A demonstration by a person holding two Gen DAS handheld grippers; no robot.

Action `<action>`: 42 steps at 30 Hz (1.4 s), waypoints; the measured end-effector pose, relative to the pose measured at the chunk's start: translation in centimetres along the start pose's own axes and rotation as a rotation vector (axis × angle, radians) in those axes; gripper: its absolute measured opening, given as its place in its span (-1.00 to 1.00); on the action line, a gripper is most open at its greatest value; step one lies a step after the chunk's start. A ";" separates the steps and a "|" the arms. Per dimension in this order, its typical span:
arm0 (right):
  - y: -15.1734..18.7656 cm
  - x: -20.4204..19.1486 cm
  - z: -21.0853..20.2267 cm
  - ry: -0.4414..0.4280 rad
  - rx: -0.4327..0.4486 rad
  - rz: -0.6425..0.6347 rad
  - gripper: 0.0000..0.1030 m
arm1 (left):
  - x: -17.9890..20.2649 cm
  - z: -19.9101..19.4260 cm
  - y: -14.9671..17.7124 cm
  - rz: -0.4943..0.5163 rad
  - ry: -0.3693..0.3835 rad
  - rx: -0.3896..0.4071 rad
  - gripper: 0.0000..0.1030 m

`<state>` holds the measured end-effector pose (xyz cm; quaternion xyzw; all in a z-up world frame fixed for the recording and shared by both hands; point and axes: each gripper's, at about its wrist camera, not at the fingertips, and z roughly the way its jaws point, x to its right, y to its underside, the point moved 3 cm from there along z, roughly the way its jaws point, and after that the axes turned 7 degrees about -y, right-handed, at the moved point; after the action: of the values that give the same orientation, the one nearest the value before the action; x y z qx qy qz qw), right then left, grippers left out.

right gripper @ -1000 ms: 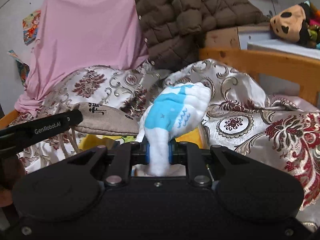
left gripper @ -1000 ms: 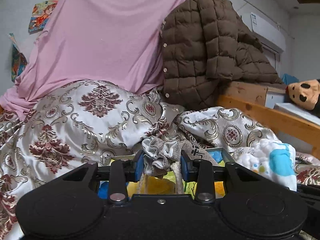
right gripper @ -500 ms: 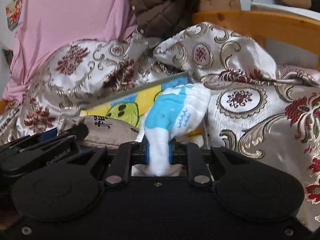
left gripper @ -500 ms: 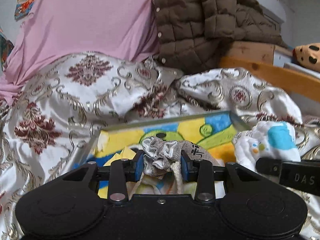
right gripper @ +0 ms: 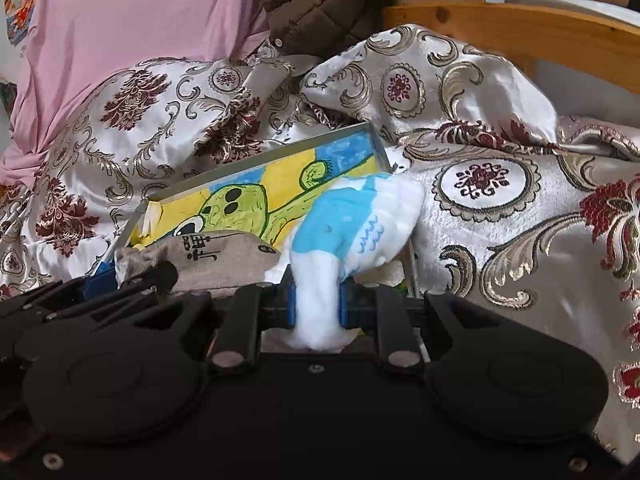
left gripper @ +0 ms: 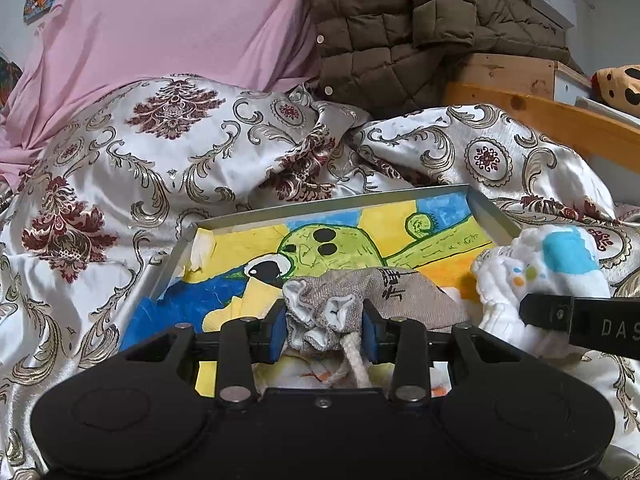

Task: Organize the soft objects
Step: 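Carry the beige pouch with the left tool while the right tool carries the whale-print cloth to the tray, then open the left tool over the tray while the right tool releases the whale-print cloth there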

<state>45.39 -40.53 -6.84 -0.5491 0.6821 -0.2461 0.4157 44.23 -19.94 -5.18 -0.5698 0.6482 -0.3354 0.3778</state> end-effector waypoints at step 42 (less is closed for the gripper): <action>-4.8 -6.1 -17.5 -0.074 0.274 -0.036 0.98 | -9.3 -19.6 -6.1 -0.171 -0.069 0.222 0.98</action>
<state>33.63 -38.15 8.11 -0.5080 0.6165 -0.3238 0.5070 30.71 -11.37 10.67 -0.5889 0.5428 -0.4163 0.4305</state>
